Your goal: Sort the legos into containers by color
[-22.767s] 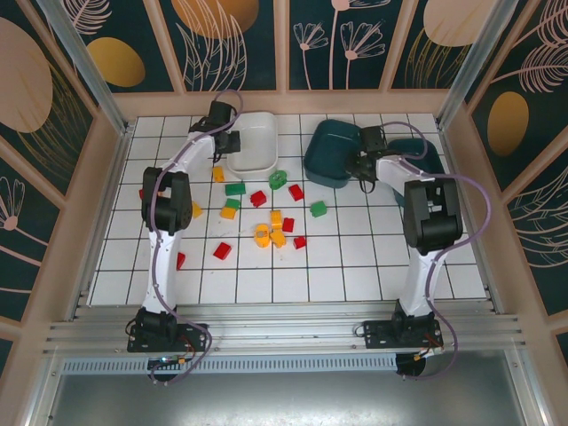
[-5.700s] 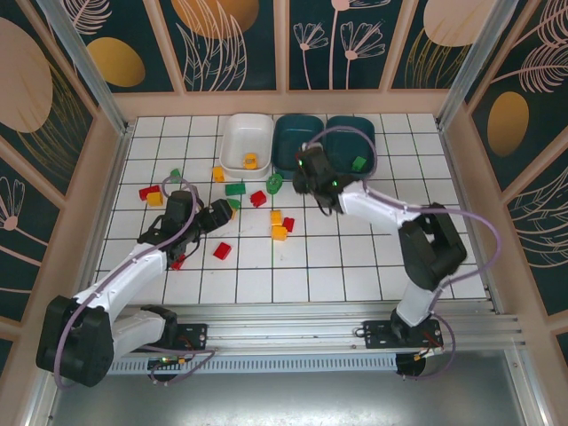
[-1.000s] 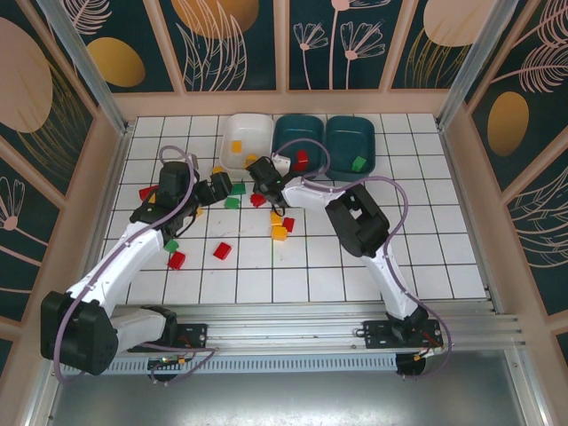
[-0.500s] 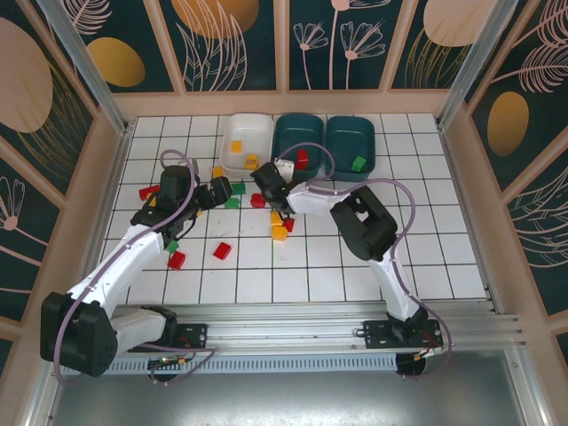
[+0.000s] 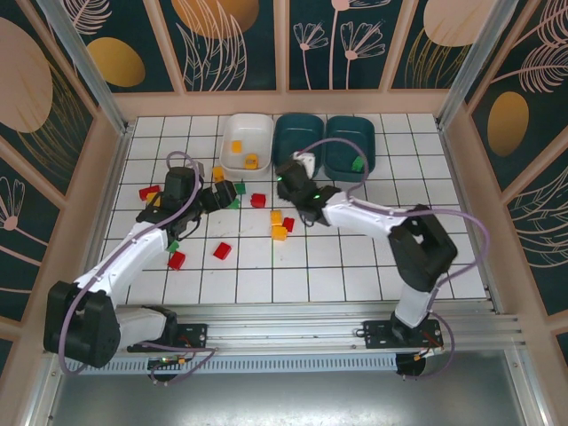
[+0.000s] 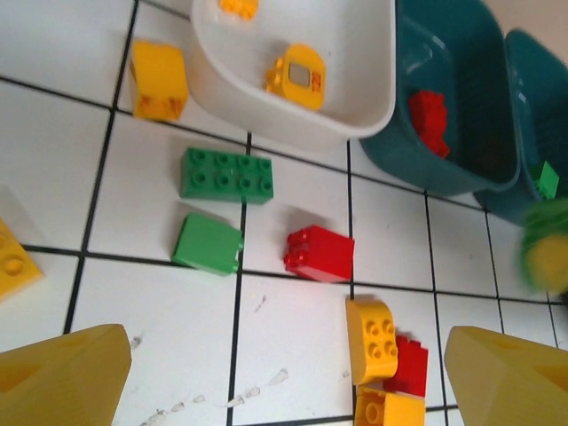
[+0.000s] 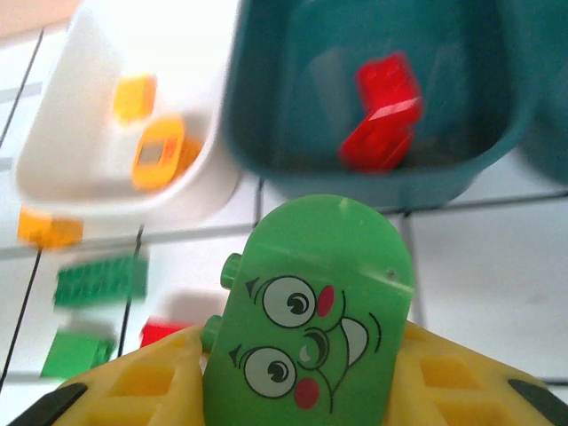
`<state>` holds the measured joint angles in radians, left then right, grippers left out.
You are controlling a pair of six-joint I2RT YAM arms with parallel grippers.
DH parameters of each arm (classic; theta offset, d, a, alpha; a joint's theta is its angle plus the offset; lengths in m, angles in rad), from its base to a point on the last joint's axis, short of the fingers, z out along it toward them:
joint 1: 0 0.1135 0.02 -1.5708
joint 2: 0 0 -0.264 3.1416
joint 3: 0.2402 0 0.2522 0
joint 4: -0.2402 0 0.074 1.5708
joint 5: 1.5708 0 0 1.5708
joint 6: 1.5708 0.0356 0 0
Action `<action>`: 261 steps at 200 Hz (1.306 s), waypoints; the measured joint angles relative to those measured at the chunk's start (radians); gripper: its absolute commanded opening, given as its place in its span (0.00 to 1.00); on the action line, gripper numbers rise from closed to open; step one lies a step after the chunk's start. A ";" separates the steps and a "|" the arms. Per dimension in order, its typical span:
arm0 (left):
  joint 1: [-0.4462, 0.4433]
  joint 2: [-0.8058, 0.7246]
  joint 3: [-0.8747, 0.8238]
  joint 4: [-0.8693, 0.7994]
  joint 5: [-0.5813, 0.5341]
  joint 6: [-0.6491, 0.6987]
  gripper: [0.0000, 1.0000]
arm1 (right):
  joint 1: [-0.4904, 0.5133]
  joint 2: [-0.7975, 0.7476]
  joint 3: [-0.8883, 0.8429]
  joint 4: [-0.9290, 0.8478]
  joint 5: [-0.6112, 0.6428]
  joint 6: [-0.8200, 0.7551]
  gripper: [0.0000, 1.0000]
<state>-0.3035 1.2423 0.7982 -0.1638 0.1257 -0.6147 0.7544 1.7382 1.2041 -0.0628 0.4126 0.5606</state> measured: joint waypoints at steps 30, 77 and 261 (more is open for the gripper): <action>-0.032 0.076 -0.007 0.009 0.016 -0.008 0.88 | -0.258 -0.023 0.001 0.034 -0.090 -0.077 0.30; -0.135 0.222 0.000 0.008 0.016 -0.003 0.88 | -0.532 0.195 0.192 -0.027 -0.289 -0.249 0.32; -0.138 0.431 0.251 -0.084 -0.118 0.074 0.83 | -0.415 -0.199 -0.128 0.029 -0.325 -0.222 0.61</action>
<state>-0.4416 1.6730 1.0496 -0.2474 0.0074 -0.5407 0.3393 1.5394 1.0760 -0.0334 0.0875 0.3386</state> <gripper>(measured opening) 0.836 0.608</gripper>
